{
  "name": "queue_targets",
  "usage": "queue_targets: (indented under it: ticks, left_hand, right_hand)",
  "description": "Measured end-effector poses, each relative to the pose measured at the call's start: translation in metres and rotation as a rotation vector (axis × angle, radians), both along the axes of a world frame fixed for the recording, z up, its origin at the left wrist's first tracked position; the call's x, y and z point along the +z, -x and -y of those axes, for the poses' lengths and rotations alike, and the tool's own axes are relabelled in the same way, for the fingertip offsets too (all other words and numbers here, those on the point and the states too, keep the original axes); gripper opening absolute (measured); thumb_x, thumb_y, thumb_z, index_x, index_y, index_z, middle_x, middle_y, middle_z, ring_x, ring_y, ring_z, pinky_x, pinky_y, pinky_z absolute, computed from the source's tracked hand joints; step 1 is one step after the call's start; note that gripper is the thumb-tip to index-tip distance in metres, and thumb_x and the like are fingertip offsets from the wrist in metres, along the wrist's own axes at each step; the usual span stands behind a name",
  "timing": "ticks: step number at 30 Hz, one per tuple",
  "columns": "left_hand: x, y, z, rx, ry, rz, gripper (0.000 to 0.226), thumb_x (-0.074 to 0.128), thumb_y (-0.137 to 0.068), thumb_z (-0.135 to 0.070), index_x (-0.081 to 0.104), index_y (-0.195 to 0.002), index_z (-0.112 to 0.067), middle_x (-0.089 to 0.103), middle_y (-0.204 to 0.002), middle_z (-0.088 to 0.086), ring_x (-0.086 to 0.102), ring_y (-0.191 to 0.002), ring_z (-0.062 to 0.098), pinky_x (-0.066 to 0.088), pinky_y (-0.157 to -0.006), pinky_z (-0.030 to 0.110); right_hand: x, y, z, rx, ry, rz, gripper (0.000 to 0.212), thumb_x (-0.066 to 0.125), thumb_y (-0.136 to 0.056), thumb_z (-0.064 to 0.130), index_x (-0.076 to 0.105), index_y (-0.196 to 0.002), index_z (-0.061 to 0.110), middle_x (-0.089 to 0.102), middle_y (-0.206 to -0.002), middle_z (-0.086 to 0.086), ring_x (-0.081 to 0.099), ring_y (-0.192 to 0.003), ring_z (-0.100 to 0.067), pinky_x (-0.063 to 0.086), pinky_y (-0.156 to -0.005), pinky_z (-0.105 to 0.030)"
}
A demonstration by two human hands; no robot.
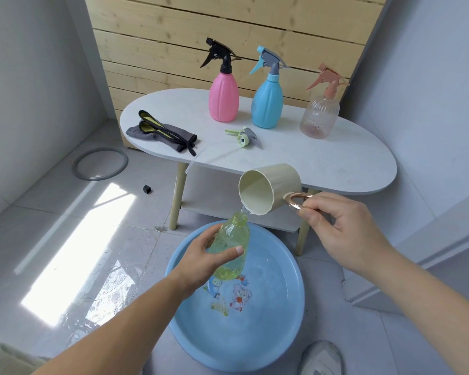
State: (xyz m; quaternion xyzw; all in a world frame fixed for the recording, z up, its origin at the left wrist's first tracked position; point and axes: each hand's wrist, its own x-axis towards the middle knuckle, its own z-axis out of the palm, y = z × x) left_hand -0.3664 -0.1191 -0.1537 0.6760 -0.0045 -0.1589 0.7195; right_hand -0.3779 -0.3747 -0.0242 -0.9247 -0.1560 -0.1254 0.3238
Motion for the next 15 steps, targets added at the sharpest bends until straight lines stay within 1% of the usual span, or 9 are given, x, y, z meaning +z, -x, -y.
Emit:
queue_targets:
  ticks: [2,6,11,13,15]
  left_hand:
    - [-0.0003,-0.0001,0.0003,0.004,-0.001,0.002,0.052,0.091,-0.074,-0.037,0.071,-0.121,-0.044,0.075,-0.123,-0.013,0.067,-0.120,0.007,0.053,-0.104,0.034]
    - [-0.0029,-0.0004,0.0003,0.011,0.007,0.001,0.056,0.091,-0.071,-0.038,0.071,-0.123,-0.041,0.075,-0.123,-0.011,0.068,-0.120,0.008,0.055,-0.104,0.035]
    - [-0.0055,-0.0008,-0.0011,0.001,0.001,-0.007,0.063,0.093,-0.066,-0.047,0.070,-0.124,-0.043,0.074,-0.125,-0.010,0.068,-0.122,0.012,0.053,-0.109,0.043]
    - [-0.0055,-0.0010,-0.0011,-0.003,-0.004,-0.006,0.064,0.093,-0.066,-0.047,0.069,-0.126,-0.042,0.074,-0.126,-0.010,0.066,-0.123,0.011,0.052,-0.111,0.044]
    - [-0.0049,-0.0007,-0.0009,-0.002,-0.006,-0.003,0.062,0.092,-0.068,-0.043,0.069,-0.126,-0.041,0.074,-0.126,-0.011,0.066,-0.122,0.007,0.052,-0.111,0.041]
  right_hand:
    - [-0.0004,-0.0003,0.0008,0.002,0.011,0.004,0.015,0.064,-0.095,0.018,0.068,-0.082,0.025,0.059,-0.077,0.015,0.056,-0.083,-0.007,0.037,-0.072,-0.014]
    - [-0.0010,-0.0003,0.0014,0.012,0.020,0.013,0.013,0.060,-0.094,0.025,0.067,-0.083,0.027,0.061,-0.080,0.014,0.058,-0.086,-0.010,0.040,-0.075,-0.018]
    - [-0.0024,-0.0007,-0.0005,0.004,-0.001,-0.001,0.016,0.056,-0.091,0.030,0.070,-0.086,0.024,0.064,-0.083,0.016,0.060,-0.090,-0.010,0.042,-0.078,-0.018]
    - [-0.0027,-0.0008,-0.0009,0.012,0.015,0.009,0.016,0.056,-0.092,0.030,0.069,-0.084,0.025,0.062,-0.082,0.018,0.059,-0.090,-0.012,0.042,-0.078,-0.020]
    - [-0.0031,-0.0007,-0.0010,0.024,0.026,0.023,0.015,0.056,-0.093,0.030,0.068,-0.083,0.027,0.061,-0.082,0.020,0.059,-0.089,-0.013,0.043,-0.079,-0.022]
